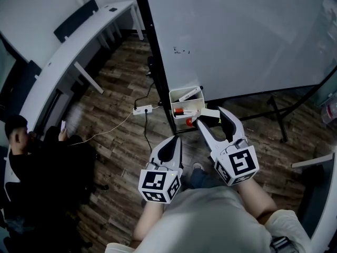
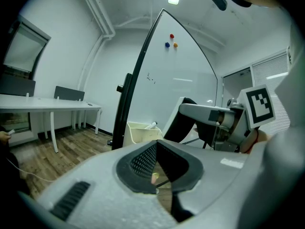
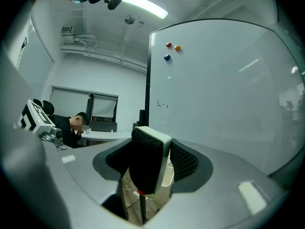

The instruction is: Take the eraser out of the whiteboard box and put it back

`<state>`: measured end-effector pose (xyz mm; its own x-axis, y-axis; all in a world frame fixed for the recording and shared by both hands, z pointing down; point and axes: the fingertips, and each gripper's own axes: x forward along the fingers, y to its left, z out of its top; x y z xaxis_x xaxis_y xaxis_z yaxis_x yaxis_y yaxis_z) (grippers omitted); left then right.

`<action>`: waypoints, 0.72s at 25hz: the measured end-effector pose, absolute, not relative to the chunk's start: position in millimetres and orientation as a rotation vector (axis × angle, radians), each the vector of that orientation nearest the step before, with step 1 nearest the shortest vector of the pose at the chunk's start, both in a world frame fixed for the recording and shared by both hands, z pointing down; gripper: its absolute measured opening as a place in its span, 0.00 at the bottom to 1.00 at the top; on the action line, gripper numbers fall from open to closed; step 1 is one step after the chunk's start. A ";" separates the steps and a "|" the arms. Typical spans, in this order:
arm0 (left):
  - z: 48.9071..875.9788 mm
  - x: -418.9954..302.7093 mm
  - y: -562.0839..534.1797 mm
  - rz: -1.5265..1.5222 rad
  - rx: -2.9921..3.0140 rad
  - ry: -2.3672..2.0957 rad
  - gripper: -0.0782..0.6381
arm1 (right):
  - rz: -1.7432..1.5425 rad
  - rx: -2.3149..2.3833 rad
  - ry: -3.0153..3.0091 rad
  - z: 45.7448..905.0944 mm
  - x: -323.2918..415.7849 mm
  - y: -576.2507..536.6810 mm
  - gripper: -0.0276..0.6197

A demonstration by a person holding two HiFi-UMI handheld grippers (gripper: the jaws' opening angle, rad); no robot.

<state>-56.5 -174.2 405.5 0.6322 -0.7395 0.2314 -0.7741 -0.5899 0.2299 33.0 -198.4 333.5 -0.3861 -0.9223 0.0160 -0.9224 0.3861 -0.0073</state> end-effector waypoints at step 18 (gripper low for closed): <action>403.5 -54.3 -158.1 0.142 2.560 -1.218 0.11 | 0.003 1.742 -2.638 320.7 30.8 -171.3 0.43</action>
